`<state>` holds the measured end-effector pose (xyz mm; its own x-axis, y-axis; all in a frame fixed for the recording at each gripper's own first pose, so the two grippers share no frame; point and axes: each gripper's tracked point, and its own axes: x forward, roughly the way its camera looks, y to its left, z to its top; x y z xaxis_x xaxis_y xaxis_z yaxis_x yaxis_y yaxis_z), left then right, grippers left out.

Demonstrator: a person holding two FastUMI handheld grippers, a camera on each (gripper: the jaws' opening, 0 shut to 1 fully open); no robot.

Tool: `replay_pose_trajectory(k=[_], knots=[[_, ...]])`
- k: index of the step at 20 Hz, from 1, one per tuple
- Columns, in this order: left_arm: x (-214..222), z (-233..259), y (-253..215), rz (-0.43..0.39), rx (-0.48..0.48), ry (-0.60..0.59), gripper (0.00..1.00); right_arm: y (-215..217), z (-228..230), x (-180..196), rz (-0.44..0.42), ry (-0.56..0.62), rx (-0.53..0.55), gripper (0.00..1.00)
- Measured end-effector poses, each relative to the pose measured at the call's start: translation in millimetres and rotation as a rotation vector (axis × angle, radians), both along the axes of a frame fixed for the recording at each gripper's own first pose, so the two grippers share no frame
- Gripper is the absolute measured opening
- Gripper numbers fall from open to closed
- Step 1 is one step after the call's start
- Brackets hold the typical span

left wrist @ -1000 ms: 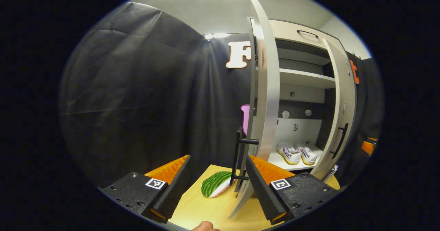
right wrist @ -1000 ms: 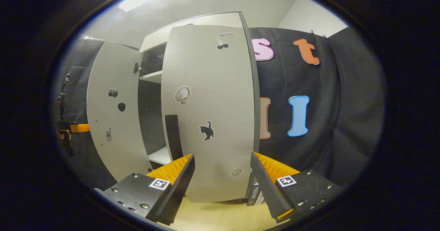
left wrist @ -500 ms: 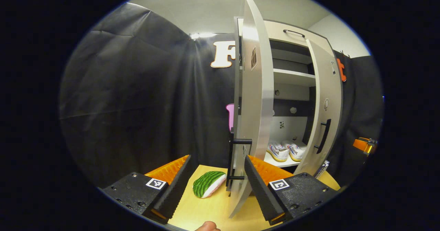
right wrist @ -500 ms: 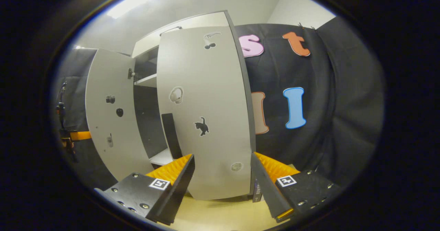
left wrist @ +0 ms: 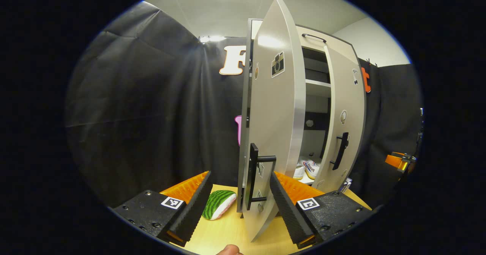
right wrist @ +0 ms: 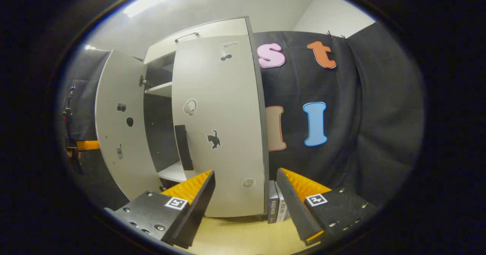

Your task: Grab one shoe with the right hand and put it into the shoe cabinet, grab the other shoe with the left hand and put it into the shoe cabinet; then close the right door with the right hand and the left door with the left hand.

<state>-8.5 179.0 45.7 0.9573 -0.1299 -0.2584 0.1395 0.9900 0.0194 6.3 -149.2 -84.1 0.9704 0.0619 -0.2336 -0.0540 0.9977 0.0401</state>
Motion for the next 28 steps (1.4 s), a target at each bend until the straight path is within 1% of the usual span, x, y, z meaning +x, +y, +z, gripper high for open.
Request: replay_pose_trajectory(k=[3,7,11,13,14,15,16,17,18,21,22,23,25,28], knots=[[4.2,-0.4,-14.4,-0.036,0.013,-0.003,0.93,-0.2,2.7,-2.0,0.0,-0.002,-0.007,0.97],[11.6,-4.6,-43.8,-0.113,-0.009,-0.002,0.93,-4.7,0.7,-3.3,-0.009,0.008,-0.018,0.97],[22.5,-10.4,-57.7,-0.146,0.039,-0.004,0.94,-19.4,-0.8,-9.5,-0.04,0.015,-0.043,0.97],[26.9,-11.6,-69.9,-0.174,0.034,0.0,0.94,-28.0,-1.1,-13.0,-0.061,0.018,-0.046,0.97],[28.9,-13.8,-79.3,-0.191,0.024,0.006,0.89,-32.3,-0.4,-15.1,-0.073,0.018,-0.044,0.97],[30.9,-16.6,-87.3,-0.209,0.014,0.013,0.89,-36.7,-1.3,-17.7,-0.084,0.018,-0.041,0.97],[31.6,-19.7,-93.8,-0.225,0.005,0.02,0.93,-40.8,-0.6,-19.1,-0.095,0.018,-0.04,0.97],[33.9,-22.1,-100.5,-0.235,0.002,0.022,0.93,-46.6,0.5,-20.0,-0.106,0.017,-0.042,0.97],[37.4,-25.5,-105.8,-0.24,0.006,0.023,0.9,-51.2,2.4,-21.8,-0.118,0.014,-0.046,0.97],[47.5,-34.7,-126.4,-0.258,0.024,0.029,0.91,-68.2,6.3,-28.6,-0.158,0.008,-0.062,0.97],[50.7,-36.3,-134.8,-0.269,0.024,0.03,0.97,-74.9,7.8,-31.3,-0.173,0.007,-0.065,0.97],[56.8,-37.0,-139.9,-0.269,0.032,0.021,1.0,-81.4,7.5,-35.3,-0.189,0.008,-0.066,0.97],[69.2,-39.6,-144.7,-0.247,0.055,0.008,0.98,-93.7,8.8,-42.0,-0.219,0.008,-0.064,0.97],[80.4,-41.7,-153.3,-0.23,0.047,0.007,0.98,-111.6,12.4,-50.2,-0.261,0.003,-0.065,0.97]])
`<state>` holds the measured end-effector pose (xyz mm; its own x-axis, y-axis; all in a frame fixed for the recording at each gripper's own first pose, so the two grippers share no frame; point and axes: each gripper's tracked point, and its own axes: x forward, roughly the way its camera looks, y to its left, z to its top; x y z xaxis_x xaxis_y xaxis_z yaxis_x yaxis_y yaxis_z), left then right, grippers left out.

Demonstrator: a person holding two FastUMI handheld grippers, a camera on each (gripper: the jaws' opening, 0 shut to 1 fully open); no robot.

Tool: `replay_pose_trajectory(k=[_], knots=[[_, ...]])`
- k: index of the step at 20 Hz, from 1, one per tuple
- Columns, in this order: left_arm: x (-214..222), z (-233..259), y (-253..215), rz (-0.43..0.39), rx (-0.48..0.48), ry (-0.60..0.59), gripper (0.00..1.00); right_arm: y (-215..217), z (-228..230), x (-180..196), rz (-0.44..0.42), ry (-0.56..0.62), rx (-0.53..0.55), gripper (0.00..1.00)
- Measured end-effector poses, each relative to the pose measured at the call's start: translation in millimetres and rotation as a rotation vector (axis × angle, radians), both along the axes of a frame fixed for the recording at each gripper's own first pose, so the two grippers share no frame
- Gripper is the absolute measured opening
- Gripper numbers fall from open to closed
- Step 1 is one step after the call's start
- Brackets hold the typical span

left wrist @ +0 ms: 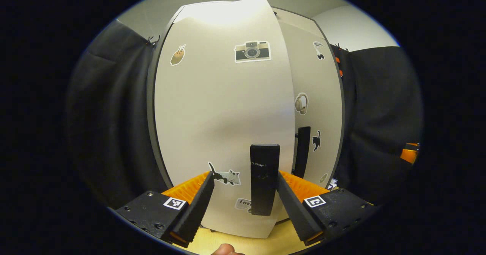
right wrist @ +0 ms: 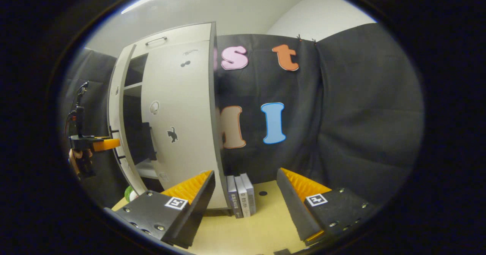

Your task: Grab one shoe with the right hand and put it into the shoe cabinet, grab the other shoe with the left hand and put it into the shoe cabinet; then close the right door with the right hand and the left door with the left hand.

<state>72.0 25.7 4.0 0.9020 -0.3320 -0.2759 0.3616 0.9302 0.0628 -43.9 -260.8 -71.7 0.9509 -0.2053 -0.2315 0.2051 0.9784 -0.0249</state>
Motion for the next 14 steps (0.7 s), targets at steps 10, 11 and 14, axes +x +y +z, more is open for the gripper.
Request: replay_pose_trajectory(k=[10,11,14], knots=[[12.5,-5.0,-9.8,0.099,-0.071,0.013,0.98,-30.5,3.0,-18.0,-0.086,-0.013,0.006,0.97],[14.7,-5.5,-10.5,0.103,-0.061,0.009,0.98,-31.8,4.1,-18.6,-0.09,-0.014,0.001,0.97],[20.0,-6.2,-12.4,0.117,-0.06,-0.001,0.99,-35.6,9.0,-24.3,-0.11,-0.021,-0.018,0.97]])
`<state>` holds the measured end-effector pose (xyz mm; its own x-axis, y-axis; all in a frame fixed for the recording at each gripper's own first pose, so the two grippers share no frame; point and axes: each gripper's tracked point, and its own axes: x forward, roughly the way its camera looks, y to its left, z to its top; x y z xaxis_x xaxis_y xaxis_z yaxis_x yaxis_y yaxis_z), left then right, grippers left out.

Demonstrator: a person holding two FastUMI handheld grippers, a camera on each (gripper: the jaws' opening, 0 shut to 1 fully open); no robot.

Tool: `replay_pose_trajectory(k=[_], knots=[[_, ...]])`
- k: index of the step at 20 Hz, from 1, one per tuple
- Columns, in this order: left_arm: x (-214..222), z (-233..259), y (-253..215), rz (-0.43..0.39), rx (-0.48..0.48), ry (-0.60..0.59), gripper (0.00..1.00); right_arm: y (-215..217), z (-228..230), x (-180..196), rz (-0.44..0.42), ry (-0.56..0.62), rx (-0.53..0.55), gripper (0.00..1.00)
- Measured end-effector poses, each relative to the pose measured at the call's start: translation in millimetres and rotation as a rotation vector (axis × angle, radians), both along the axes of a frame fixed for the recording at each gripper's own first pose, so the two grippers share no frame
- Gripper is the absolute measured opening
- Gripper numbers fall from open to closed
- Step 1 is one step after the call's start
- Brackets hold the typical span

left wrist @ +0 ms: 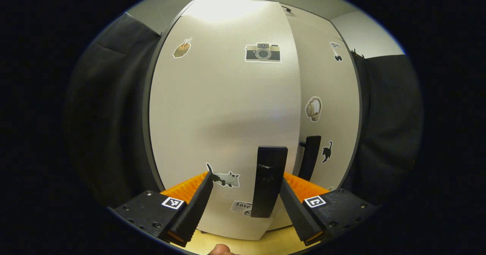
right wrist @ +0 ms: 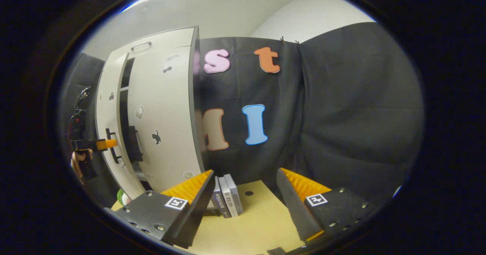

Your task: Grab one shoe with the right hand and put it into the shoe cabinet, grab the other shoe with the left hand and put it into the shoe cabinet; then close the right door with the right hand and the left door with the left hand.

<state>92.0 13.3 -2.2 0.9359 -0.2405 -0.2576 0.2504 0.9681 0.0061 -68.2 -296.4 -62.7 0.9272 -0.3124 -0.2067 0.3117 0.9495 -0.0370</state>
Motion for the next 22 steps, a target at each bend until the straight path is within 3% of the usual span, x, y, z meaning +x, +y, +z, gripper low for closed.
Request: replay_pose_trajectory(k=[6,11,22], knots=[[3.5,-4.6,-2.8,0.014,-0.08,0.029,1.0,-9.0,4.6,-14.8,-0.043,0.001,-0.021,0.97],[7.5,-3.0,-5.0,0.015,-0.02,0.011,1.0,-12.6,8.9,-26.1,-0.073,-0.007,-0.018,0.97],[6.0,-2.8,-5.9,0.013,-0.01,0.016,1.0,-29.7,9.2,-53.3,-0.15,-0.012,-0.014,0.97]])
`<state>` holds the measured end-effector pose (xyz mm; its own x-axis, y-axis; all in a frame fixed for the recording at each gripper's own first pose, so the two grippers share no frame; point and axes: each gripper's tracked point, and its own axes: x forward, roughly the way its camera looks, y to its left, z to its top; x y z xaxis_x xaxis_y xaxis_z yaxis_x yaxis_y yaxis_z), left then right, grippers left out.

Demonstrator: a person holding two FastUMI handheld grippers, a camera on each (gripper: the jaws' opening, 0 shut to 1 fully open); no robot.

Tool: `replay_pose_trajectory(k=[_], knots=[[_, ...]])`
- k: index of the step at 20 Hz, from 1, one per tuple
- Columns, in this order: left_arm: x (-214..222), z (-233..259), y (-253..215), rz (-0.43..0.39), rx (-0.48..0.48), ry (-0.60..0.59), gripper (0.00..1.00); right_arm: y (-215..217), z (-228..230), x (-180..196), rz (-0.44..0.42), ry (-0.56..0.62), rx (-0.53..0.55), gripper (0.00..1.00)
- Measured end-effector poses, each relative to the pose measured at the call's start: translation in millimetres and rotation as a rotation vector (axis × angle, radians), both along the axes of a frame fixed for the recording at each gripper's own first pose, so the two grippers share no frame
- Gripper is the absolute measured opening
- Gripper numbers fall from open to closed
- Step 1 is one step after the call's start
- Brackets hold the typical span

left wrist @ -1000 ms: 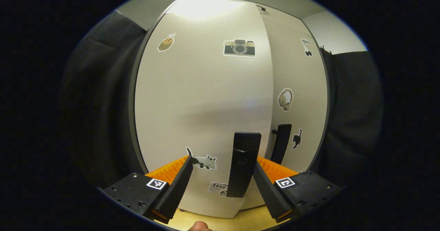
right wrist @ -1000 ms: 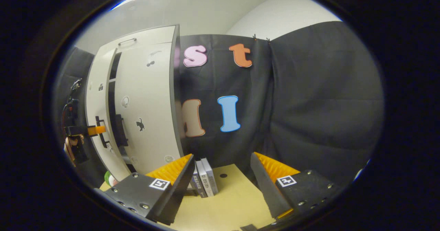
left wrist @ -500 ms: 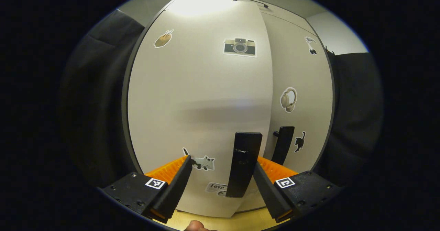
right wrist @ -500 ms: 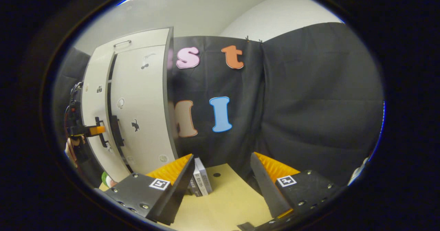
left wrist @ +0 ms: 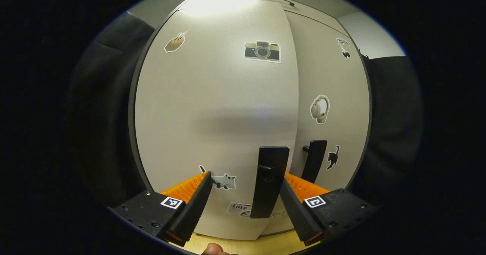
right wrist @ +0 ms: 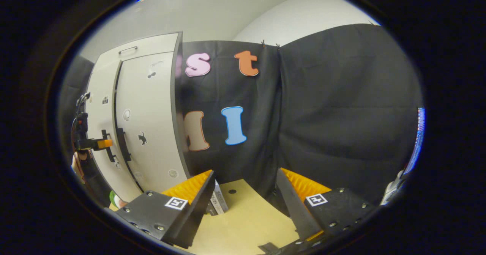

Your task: Grab one shoe with the right hand and put it into the shoe cabinet, grab the other shoe with the left hand and put it into the shoe cabinet; then close the right door with the right hand and the left door with the left hand.

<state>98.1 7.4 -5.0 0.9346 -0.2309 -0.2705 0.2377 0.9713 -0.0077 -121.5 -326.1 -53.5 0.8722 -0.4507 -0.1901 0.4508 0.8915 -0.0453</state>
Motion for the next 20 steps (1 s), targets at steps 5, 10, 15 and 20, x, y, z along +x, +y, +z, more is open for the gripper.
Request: replay_pose_trajectory(k=[5,10,15,20], knots=[[0.1,0.6,-0.5,0.005,0.009,0.001,1.0,-2.3,5.0,-10.9,-0.019,-0.016,-0.006,0.97],[1.6,0.5,-1.6,0.005,0.021,0.001,1.0,-7.1,8.6,-27.2,-0.053,-0.028,0.001,0.97],[4.0,0.5,-3.0,0.013,0.031,-0.003,1.0,-11.2,10.6,-47.4,-0.084,-0.036,-0.011,0.97],[8.3,0.1,-3.9,0.035,0.058,-0.008,1.0,-13.7,10.1,-68.0,-0.116,-0.03,-0.028,0.97]])
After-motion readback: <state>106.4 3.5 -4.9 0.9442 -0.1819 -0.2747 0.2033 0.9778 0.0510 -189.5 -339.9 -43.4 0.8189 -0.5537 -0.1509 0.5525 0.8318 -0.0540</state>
